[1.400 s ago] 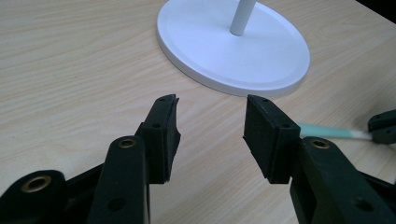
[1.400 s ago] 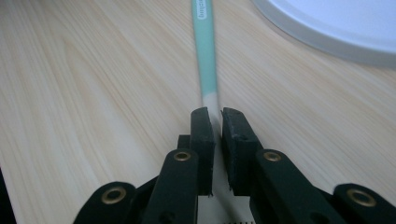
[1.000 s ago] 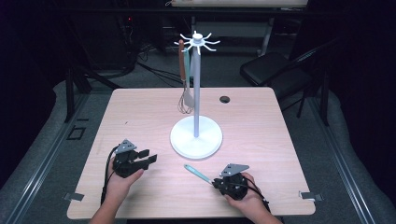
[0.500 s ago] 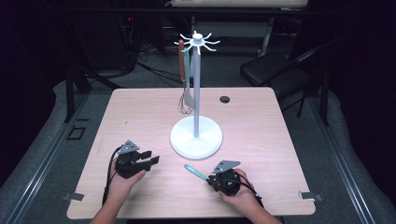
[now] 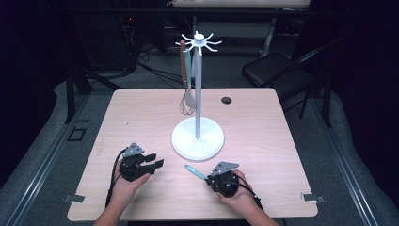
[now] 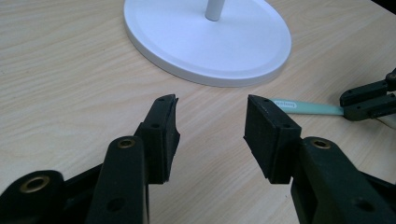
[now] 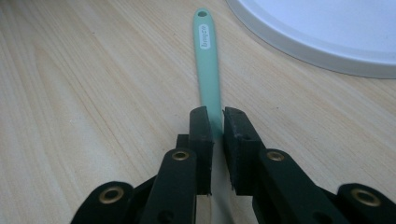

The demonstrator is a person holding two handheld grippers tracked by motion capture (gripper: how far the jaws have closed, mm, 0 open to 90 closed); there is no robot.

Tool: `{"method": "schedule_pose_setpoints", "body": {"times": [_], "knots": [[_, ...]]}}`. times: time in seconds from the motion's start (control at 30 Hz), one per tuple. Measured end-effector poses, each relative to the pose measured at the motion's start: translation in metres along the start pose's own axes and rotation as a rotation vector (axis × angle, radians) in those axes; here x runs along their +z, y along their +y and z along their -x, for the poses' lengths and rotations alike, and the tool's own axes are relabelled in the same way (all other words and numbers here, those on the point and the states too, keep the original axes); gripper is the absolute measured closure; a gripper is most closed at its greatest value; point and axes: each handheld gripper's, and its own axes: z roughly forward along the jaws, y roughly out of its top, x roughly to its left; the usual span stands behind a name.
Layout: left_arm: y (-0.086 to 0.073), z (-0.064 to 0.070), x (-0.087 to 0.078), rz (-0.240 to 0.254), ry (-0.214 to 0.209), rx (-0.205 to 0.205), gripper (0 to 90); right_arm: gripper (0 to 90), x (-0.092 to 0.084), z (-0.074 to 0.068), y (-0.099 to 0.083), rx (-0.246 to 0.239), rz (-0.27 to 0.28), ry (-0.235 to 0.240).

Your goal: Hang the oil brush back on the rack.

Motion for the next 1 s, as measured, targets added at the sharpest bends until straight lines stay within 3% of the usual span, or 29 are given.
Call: {"method": "schedule_pose_setpoints", "body": {"times": [0.17,0.47,0.67,1.0], "knots": [[-0.001,0.002,0.003,-0.006,-0.005,0.003,53.8,82.4,0.001,0.001,0.000,0.016,0.007,0.008],[-0.003,0.011,0.012,-0.021,-0.051,0.005,51.3,82.7,0.003,0.001,0.000,0.035,0.029,0.020],[-0.006,0.022,0.025,-0.046,-0.092,0.044,47.6,82.7,0.003,0.000,-0.001,0.018,0.031,0.026],[-0.010,0.032,0.039,-0.050,-0.179,0.027,44.0,82.7,-0.001,-0.001,-0.001,0.008,0.066,0.034]]}}
